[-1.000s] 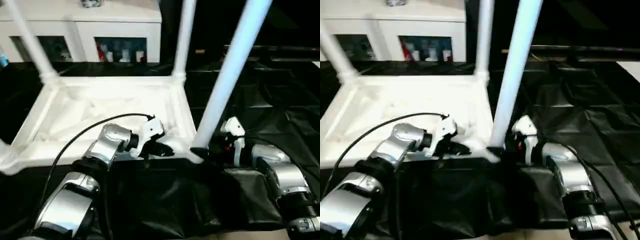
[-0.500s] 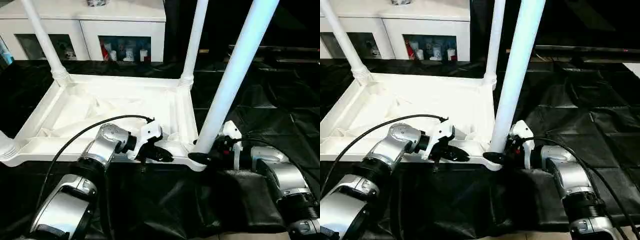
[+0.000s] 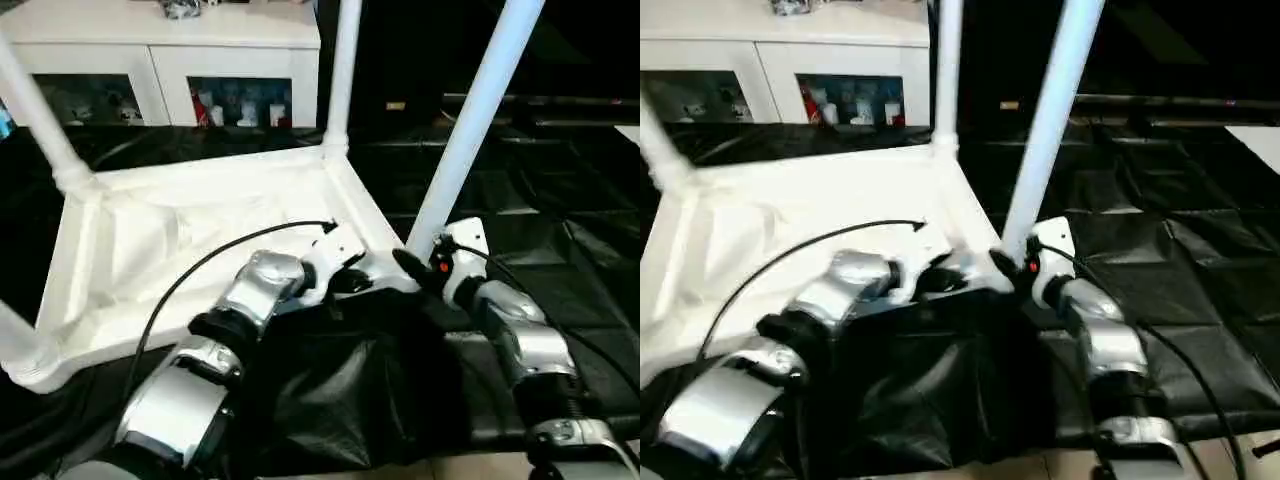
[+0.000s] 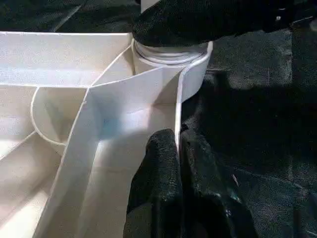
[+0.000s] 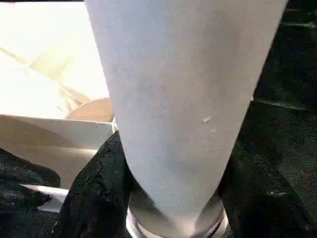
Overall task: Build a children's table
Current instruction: Rotate leg to tighten
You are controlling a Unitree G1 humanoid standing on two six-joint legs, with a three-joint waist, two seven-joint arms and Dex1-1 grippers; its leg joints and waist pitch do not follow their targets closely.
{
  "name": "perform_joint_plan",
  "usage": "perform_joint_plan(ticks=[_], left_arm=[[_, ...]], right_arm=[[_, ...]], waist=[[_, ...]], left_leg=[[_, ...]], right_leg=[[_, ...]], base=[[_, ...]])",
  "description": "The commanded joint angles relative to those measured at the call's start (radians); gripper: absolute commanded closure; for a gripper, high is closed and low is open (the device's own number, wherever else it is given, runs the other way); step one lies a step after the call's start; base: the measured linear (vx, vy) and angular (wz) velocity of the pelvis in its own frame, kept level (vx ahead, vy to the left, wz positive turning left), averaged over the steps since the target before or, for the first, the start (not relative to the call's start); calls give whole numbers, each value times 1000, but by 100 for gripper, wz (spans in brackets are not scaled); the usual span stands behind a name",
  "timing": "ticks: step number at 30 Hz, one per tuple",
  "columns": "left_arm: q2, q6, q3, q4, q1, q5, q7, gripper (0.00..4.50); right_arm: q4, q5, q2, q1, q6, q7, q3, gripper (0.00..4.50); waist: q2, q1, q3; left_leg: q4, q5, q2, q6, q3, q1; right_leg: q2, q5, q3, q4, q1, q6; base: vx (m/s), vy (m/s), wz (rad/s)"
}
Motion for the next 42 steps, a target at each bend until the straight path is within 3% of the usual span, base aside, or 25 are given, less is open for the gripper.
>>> perform_joint_plan(ticks=[1, 6, 8, 11, 12, 13, 15, 16, 17, 18, 21, 23, 27, 35, 38, 42], left_arm=[[-35, -57, 21, 18, -29, -10, 113, 450], [-20, -106, -8, 26, -17, 13, 74, 450], [-17, -108, -6, 23, -13, 11, 70, 450], [-10, -117, -3, 28, -10, 11, 65, 450], [-7, -124, -1, 32, -10, 11, 62, 450], [-6, -129, 2, 34, -10, 10, 59, 450], [-4, -134, 5, 36, -9, 6, 51, 450], [-3, -135, 6, 37, -8, 3, 43, 450], [-1, -138, 7, 35, -5, -1, 29, 450], [2, -140, 6, 32, -1, -6, 13, 450], [6, -145, 4, 28, 6, -12, -11, 450], [9, -148, 3, 27, 9, -13, -16, 450], [16, -149, 4, 25, 11, -18, -33, 450], [38, -153, -16, -16, 40, -31, -133, 450], [62, -161, -39, -46, 67, -31, -204, 450], [62, -167, -12, -48, 62, -43, -162, 450]], right_arm=[[48, 38, 94, 45, 38, 95, 84, 187], [31, 45, 76, 56, 33, 123, 81, 153], [5, 45, 50, 69, 26, 152, 85, 127], [-107, 83, -31, 123, 60, 250, 79, 127], [-151, 95, -71, 151, 68, 294, 80, 127], [-186, 105, -109, 177, 78, 334, 82, 127], [-228, 116, -167, 214, 86, 390, 83, 127], [-251, 123, -205, 237, 89, 426, 82, 127], [-276, 132, -260, 268, 92, 473, 70, 127], [-301, 147, -309, 295, 103, 514, 49, 127], [-339, 173, -361, 325, 123, 557, 22, 127], [-368, 191, -386, 344, 141, 575, 9, 127], [-379, 197, -394, 354, 130, 573, 7, 127], [-386, 224, -354, 315, 133, 500, -37, 127], [-382, 220, -362, 313, 128, 507, -33, 127], [-424, 235, -355, 323, 146, 516, -9, 127]], waist=[[-8, -2, -42], [-5, -5, -42], [-9, -2, -42], [-14, 6, -42], [-16, 8, -42], [-17, 13, -44], [-17, 19, -42], [-14, 23, -42], [-17, 18, -43], [-19, 22, -45], [-19, 28, -45], [-18, 26, -43], [-18, 28, -43], [-16, 27, -44], [-15, 28, -44], [-13, 32, -45]], left_leg=[[-73, -378, 64, 6, -45, 24], [-76, -388, 67, 11, -48, 22], [-75, -384, 68, 11, -46, 24], [-73, -363, 70, 29, -43, 23], [-74, -342, 69, 38, -45, 17], [-71, -336, 70, 45, -42, 19], [-70, -323, 67, 65, -44, 8], [-69, -319, 69, 64, -45, 12], [-69, -306, 68, 70, -45, 5], [-65, -293, 68, 79, -43, 7], [-59, -240, 67, 104, -39, 3], [-57, -236, 65, 113, -38, 2], [-56, -233, 66, 105, -38, 6], [-57, -220, 67, 102, -38, 7], [-57, -216, 69, 102, -36, 8], [-58, -228, 71, 93, -37, 10]], right_leg=[[-74, -437, 43, -99, 11, -141], [-75, -436, 42, -97, 13, -145], [-75, -428, 43, -96, 12, -149], [-76, -411, 45, -95, 13, -147], [-75, -397, 44, -93, 23, -144], [-75, -386, 45, -92, 21, -144], [-77, -395, 42, -92, 29, -133], [-78, -400, 42, -95, 29, -128], [-78, -390, 41, -93, 29, -132], [-75, -373, 40, -92, 29, -139], [-74, -292, 40, -80, 32, -174], [-74, -307, 39, -82, 31, -175], [-74, -350, 35, -87, 28, -172], [-75, -301, 37, -80, 29, -191], [-73, -295, 38, -78, 27, -194], [-74, -295, 37, -76, 28, -191]], base=[[0, 0, 0], [0, 0, 0], [0, 0, 0], [0, 0, 0], [0, 0, 0], [0, 0, 0], [0, 0, 0], [0, 0, 0], [0, 0, 0], [0, 0, 0], [0, 0, 0], [0, 0, 0], [0, 0, 0], [0, 0, 0], [0, 0, 0], [0, 0, 0]])
